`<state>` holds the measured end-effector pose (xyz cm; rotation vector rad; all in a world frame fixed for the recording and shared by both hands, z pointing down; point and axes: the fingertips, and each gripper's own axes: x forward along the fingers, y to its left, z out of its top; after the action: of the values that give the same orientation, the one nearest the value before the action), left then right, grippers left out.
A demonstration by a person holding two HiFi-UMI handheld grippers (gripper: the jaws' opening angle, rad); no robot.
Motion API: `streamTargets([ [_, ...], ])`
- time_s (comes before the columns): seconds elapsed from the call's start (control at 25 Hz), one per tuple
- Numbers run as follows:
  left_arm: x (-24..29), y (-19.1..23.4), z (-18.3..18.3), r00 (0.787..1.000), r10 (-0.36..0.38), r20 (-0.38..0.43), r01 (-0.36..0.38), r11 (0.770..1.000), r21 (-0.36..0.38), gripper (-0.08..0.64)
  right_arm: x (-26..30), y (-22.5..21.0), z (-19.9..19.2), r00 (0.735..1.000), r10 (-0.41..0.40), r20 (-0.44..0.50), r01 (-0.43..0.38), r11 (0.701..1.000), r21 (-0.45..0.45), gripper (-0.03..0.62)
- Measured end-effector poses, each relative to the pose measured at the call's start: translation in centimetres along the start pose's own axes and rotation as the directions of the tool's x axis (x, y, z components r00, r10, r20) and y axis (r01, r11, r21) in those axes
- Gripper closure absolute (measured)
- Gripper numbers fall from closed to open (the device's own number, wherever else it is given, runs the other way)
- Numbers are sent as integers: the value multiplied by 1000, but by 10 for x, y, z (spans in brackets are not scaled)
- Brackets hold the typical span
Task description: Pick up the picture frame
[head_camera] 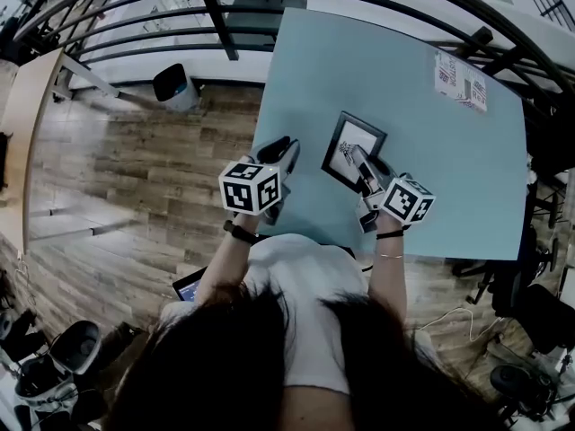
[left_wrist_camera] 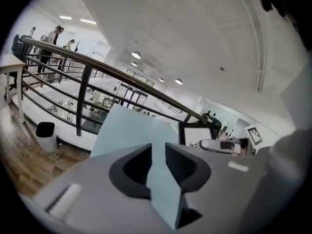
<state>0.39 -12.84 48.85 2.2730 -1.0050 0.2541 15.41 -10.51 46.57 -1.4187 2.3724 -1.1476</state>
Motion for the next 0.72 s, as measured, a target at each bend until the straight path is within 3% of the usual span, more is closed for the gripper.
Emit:
streamTargets([
  [0.16,-6,-7,9,1000,8,29,-10,999,45,436,-12,14,19,999,-26,46,31,994,-101,578],
  [0.28,-10,-12,19,999,9,53,-14,996,89,436,-20,22,32,995,-66,75,80,974,-211,578],
  [0.48,-17,-22,38,995,17,97,-35,981,191,439,-31,29,47,980,-159,119,194,890,-414,578],
  [0.72,-31,-27,56,986,32,162,-77,957,279,452,-36,44,60,965,-198,171,261,774,-576,578],
])
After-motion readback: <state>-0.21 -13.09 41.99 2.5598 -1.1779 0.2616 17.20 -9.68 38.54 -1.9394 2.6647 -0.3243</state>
